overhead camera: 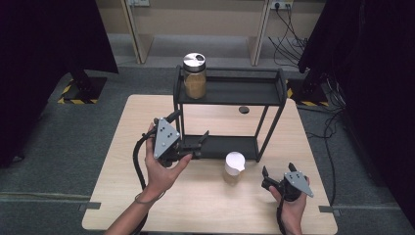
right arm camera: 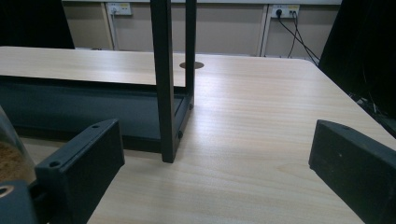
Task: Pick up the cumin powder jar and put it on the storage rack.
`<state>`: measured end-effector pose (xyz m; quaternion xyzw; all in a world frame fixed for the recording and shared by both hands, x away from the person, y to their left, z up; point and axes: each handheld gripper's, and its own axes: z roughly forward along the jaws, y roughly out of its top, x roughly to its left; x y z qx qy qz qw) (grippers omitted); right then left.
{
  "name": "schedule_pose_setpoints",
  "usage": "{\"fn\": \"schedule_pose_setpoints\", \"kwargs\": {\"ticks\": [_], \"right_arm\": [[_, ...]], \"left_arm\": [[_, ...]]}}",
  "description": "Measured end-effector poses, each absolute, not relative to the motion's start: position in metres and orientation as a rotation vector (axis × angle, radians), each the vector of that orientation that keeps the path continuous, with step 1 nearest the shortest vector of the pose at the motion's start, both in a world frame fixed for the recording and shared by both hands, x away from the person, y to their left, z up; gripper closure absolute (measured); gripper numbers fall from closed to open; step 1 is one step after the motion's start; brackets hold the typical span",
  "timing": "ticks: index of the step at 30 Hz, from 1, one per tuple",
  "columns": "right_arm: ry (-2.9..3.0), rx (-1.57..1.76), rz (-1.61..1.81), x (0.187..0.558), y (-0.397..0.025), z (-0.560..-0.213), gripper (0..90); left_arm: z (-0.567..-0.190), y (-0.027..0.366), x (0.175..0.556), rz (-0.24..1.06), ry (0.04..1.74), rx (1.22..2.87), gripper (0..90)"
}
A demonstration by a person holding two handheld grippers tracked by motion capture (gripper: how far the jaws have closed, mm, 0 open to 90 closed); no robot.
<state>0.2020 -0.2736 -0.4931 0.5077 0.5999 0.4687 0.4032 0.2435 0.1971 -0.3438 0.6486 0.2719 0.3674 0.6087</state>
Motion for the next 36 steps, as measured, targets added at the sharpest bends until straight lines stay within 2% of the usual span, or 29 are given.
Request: {"fn": "schedule_pose_setpoints", "kwargs": {"ticks": [36], "right_arm": [[1.516,1.279,1.181,0.202,-0.273,-0.493,3.4]], "left_arm": [[-0.407,0.2,0.237,0.739,0.713,1.579,0.5]]}}
